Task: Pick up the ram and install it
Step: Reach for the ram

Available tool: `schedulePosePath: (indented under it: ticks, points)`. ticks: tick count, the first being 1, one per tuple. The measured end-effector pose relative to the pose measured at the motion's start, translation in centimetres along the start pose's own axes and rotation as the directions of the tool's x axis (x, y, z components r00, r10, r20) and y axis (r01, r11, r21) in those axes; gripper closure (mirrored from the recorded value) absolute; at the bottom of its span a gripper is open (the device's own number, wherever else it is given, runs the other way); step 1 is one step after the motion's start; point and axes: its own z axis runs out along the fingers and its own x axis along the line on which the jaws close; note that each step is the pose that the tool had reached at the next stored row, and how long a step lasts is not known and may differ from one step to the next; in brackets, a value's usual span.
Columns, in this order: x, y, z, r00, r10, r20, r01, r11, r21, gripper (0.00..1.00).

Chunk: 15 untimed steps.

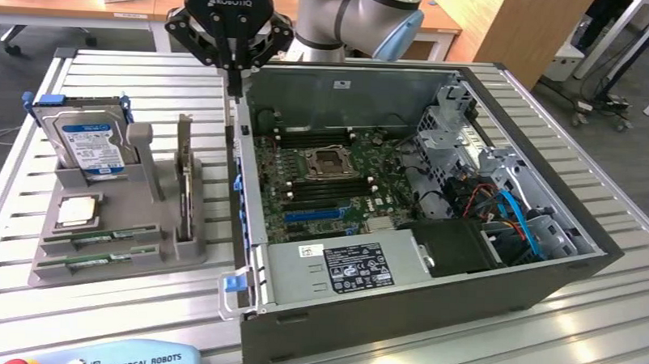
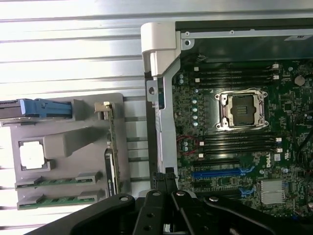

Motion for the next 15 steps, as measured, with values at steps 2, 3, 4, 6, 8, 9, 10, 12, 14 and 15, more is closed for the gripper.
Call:
schedulePosePath:
  ticks: [2,3,4,6,8,9,10,12,14,15]
  points:
    - [0.1,-0.01,0.0,1.0,0.0,0.0,0.0,1.0,0.0,0.9]
    - [0.14,-0.01,-0.01,1.0,0.0,-0.0001,0.0,1.0,0.0,0.9]
    - [0.18,-0.01,-0.01,1.0,0.0,-0.0001,0.0,1.0,0.0001,0.9]
    - [0.27,-0.02,-0.01,1.0,0.0,0.0,0.0,1.0,0.0,0.9]
    - [0.38,-0.03,-0.01,1.0,0.0,-0.0001,0.0,1.0,0.0,0.9]
    - [0.43,-0.03,-0.01,1.0,0.0,-0.0001,0.0,1.0,0.0001,0.9]
    - [0.48,-0.04,-0.01,1.0,0.0,0.0,0.0,1.0,0.0001,0.9]
    - [0.59,-0.05,-0.01,1.0,0.0,-0.0001,0.0,1.0,0.0001,0.9]
    - [0.71,-0.05,-0.01,1.0,0.0,0.0,0.0,1.0,0.0,0.9]
    - [0.77,-0.06,-0.01,1.0,0.0,0.0,0.0,1.0,0.0,0.9]
